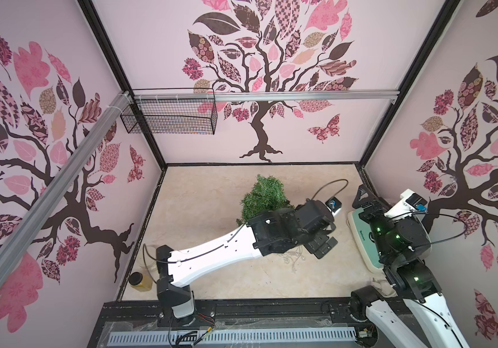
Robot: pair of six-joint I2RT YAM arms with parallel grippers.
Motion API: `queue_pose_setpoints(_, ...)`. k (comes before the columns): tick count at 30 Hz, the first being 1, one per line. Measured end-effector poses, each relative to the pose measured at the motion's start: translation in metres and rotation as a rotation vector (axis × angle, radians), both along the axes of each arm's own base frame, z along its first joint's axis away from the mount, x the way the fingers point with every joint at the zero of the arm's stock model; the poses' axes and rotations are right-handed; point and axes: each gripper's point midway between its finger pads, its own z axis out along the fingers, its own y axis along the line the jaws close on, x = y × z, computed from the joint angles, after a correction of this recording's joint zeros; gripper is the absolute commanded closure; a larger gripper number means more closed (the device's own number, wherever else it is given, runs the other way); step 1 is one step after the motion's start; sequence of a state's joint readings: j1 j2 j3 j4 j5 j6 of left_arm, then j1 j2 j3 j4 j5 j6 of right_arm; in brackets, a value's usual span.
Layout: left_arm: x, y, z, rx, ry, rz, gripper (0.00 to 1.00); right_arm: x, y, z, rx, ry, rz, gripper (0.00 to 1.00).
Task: Remove string lights from the small christmas tree
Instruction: Place the light string at the center of the board.
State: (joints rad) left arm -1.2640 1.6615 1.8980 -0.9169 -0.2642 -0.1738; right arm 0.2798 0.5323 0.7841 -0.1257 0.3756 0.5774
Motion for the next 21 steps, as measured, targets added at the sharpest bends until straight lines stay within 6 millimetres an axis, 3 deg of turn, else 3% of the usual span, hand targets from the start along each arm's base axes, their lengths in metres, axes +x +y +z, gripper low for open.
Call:
queue_pose_setpoints(3, 0.004, 0.029, 0.038, -0.108, -0.056, 0.057, 0.02, 0.012, 0.01, -0.005, -0.014, 0.022, 0.042, 0.0)
queue_pose_setpoints(6, 0.017, 0.078, 0.089, -0.268, -0.142, 0.161, 0.02, 0.029, 0.023, -0.018, -0.034, 0.068, 0.085, 0.0)
queue_pose_setpoints(9, 0.042, 0.151, 0.135, -0.428, -0.249, 0.338, 0.02, 0.048, 0.033, -0.038, -0.063, 0.142, 0.117, 0.0)
queue_pose_setpoints(11, 0.062, 0.214, 0.155, -0.513, -0.328, 0.512, 0.02, 0.058, 0.038, -0.052, -0.079, 0.188, 0.126, 0.0)
queue_pose_setpoints(14, 0.087, 0.292, 0.158, -0.586, -0.393, 0.753, 0.02, 0.066, 0.042, -0.062, -0.093, 0.22, 0.139, 0.0)
queue_pose_setpoints(16, 0.102, 0.323, 0.143, -0.61, -0.39, 0.86, 0.02, 0.068, 0.044, -0.064, -0.1, 0.223, 0.146, 0.0)
queue_pose_setpoints(18, 0.115, 0.327, 0.118, -0.604, -0.344, 0.883, 0.02, 0.069, 0.045, -0.063, -0.105, 0.218, 0.152, 0.0)
queue_pose_setpoints(21, 0.128, 0.314, 0.082, -0.577, -0.258, 0.867, 0.02, 0.07, 0.049, -0.058, -0.109, 0.195, 0.171, 0.0)
